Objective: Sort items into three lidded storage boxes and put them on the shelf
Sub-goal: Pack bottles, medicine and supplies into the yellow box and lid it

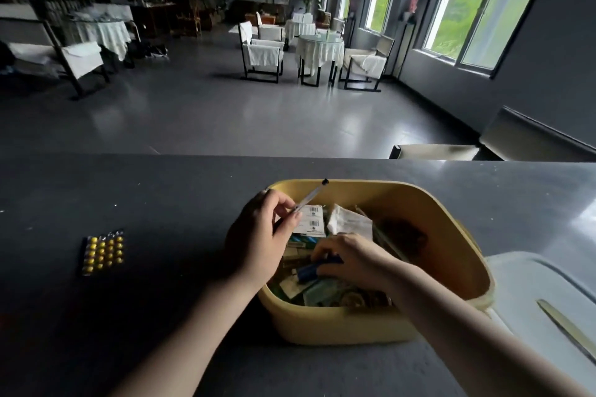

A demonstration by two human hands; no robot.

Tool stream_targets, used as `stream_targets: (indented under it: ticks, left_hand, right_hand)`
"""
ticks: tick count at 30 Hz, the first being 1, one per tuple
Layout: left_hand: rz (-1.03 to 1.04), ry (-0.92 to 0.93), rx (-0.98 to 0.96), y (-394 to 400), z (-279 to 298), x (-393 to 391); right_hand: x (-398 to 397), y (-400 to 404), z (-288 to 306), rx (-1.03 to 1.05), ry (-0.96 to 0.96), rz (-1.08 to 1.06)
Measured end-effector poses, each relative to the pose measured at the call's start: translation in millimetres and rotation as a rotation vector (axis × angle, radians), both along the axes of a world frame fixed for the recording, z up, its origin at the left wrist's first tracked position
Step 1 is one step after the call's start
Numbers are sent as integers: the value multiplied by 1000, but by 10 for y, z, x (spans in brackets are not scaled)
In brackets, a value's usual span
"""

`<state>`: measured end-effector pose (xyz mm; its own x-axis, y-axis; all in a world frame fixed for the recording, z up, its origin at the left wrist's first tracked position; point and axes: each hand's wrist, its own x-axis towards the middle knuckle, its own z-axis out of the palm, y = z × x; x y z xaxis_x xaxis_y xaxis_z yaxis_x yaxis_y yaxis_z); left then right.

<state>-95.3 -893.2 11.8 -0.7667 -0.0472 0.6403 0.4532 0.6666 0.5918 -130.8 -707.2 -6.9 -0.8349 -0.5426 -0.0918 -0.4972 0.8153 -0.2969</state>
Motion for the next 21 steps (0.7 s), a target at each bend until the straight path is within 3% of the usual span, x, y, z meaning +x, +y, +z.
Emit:
stream_targets:
  ticks: [6,9,12,16,21]
  left_hand:
    - [-79,-201,41,56,-24,-162]
    - [-160,-321,-45,96,54,-334]
    - [-248,-497,-309,183,95,-412]
    - [-289,-580,-649,271,-10,-440]
    - [-263,-662,-788,274,-61,-462]
  right_hand:
    - [46,111,-2,-158,-21,-144]
    - [55,298,46,-279,191,-548]
    - [34,433,106,-454,281,-832]
    - [59,356,113,-447,277,-753]
    - [52,286,108,-416,268,-697]
